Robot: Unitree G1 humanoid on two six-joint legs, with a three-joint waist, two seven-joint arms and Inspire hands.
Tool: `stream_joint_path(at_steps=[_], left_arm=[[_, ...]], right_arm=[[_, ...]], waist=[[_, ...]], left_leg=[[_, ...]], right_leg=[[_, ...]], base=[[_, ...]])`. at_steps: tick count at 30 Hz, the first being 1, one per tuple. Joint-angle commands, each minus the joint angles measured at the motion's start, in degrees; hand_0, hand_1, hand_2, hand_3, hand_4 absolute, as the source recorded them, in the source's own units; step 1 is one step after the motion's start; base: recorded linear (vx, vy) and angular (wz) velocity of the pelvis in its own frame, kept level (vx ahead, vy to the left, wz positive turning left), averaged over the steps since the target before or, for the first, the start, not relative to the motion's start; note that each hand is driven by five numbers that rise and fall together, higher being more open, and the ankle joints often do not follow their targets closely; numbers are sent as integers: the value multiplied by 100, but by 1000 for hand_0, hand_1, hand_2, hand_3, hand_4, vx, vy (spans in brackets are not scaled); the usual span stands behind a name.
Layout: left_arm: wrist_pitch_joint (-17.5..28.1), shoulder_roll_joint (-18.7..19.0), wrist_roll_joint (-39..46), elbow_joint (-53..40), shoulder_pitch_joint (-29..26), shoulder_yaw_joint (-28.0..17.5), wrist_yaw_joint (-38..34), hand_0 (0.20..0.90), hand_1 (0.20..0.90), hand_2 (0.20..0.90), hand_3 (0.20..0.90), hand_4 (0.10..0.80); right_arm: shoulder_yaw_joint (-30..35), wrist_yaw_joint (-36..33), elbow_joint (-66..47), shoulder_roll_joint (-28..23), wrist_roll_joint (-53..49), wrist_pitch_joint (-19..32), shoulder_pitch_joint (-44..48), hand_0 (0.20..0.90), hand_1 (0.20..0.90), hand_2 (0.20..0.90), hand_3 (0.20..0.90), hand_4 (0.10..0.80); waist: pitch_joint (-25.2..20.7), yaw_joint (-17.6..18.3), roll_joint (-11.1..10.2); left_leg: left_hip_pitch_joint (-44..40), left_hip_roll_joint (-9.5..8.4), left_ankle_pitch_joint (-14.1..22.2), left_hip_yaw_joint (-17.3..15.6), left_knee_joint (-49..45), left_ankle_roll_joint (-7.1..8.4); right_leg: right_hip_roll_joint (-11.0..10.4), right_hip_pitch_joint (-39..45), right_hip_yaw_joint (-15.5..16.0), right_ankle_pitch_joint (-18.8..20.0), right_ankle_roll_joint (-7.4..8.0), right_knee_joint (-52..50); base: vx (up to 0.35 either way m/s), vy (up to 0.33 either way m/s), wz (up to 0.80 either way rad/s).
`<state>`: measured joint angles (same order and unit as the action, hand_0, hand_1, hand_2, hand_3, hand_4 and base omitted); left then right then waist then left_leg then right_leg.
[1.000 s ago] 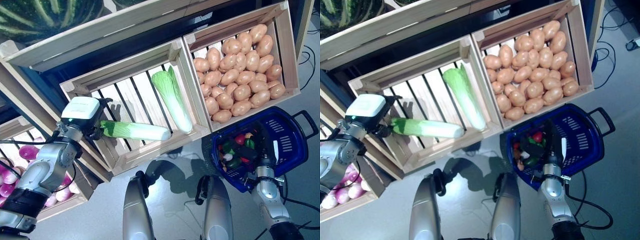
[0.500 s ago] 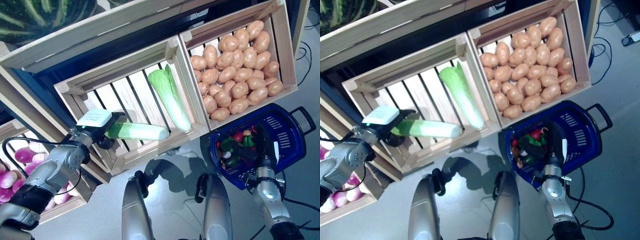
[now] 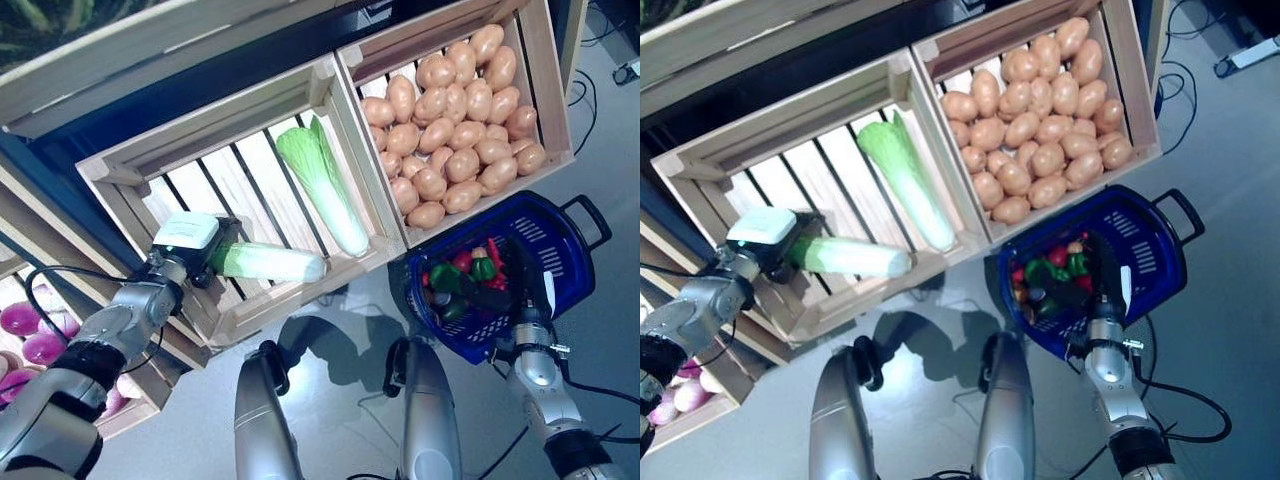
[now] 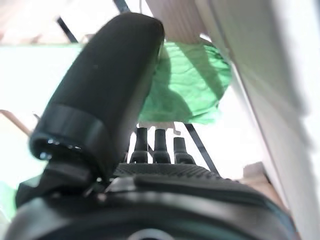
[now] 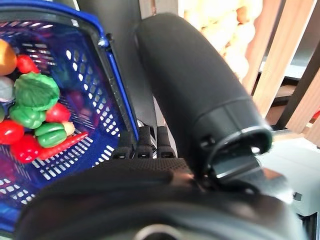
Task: Put vegetables into the basket
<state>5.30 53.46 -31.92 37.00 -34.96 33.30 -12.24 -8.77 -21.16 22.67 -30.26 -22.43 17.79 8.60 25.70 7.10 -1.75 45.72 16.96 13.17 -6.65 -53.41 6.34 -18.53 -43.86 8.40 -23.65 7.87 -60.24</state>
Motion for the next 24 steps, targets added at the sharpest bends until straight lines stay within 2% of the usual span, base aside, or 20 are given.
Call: stream_joint_path(at_steps=[1,3,4,11,17,24], left_arm=[[-99,-146,79,548,-661,43,-94,900,900,900,900,800],[-164,-214,129,762,-822,174,121,900,900,900,900,800],[-182,-235,139,820,-849,209,190,900,900,900,900,800],[-454,-494,291,1238,-1096,499,735,900,900,900,900,800],[-591,-608,469,1534,-1115,534,744,900,900,900,900,800],[-532,-651,567,1704,-1103,480,650,900,900,900,900,800]], right_arm=[[88,-131,-35,-380,91,388,340,900,900,900,900,800],[88,-101,-15,-393,86,376,424,900,900,900,900,800],[77,-104,-7,-397,96,376,443,900,900,900,900,800],[-16,-201,33,-387,95,404,627,900,900,900,900,800],[-74,-196,100,-373,110,500,696,900,900,900,900,800],[-37,-332,13,-346,161,430,723,900,900,900,900,800]], waist=[[-202,81,-39],[-147,114,-55],[-130,121,-56],[39,178,-90],[82,176,-106],[101,163,-114]], left_leg=[[4,204,458,-5,-115,83],[146,222,503,7,-259,73],[137,230,691,30,-388,118],[423,260,771,57,-642,62],[567,299,809,92,-798,39],[750,345,873,144,-1015,19]], right_leg=[[-82,-172,-200,857,135,575],[-85,-308,-220,830,140,459],[-98,-301,-245,667,197,335],[-82,-567,-294,630,198,137],[-91,-686,-307,589,184,7],[-112,-822,-312,493,162,-177]], base=[[-64,20,-4],[-33,8,-1],[1,26,-4],[-46,18,0],[-4,-2,-2],[0,0,0]])
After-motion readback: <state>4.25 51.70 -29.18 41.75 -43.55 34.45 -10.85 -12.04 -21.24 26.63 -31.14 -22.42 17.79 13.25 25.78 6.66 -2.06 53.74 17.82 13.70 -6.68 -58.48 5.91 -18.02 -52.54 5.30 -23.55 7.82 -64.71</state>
